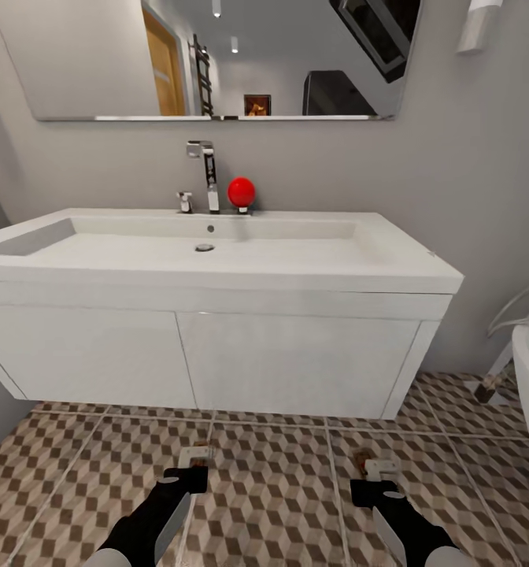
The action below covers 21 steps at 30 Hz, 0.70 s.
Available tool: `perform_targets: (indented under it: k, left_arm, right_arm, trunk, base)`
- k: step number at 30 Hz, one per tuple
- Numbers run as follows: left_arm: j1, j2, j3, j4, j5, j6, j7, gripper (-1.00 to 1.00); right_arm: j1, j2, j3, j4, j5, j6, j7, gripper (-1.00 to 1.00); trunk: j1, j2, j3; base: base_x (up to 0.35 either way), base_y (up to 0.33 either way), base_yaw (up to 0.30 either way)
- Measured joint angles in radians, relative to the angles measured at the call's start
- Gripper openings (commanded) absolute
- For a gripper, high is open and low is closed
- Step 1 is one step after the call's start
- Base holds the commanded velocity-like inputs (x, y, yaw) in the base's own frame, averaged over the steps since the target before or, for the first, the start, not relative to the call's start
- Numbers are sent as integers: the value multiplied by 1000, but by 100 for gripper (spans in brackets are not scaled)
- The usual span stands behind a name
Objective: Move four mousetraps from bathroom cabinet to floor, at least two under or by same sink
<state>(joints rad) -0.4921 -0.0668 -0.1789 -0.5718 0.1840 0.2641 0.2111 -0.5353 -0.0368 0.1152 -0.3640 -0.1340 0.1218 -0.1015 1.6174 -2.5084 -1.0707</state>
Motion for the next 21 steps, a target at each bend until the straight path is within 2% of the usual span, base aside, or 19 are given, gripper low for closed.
perform_targets:
  k: [16, 21]
  left_arm:
    - [0, -1, -1, 0, 2, 4, -2, -100]
    - [0, -6, -1, 1, 0, 7, -1, -100]
  right_arm:
    - [0, 0, -1, 0, 0, 12, -10, -100]
    - [0, 6, 1, 1, -1, 12, -89, -100]
  trunk:
    - [7, -4, -62]
    - [9, -5, -81]
  base:
    - [0, 0, 0]
    - [0, 0, 0]
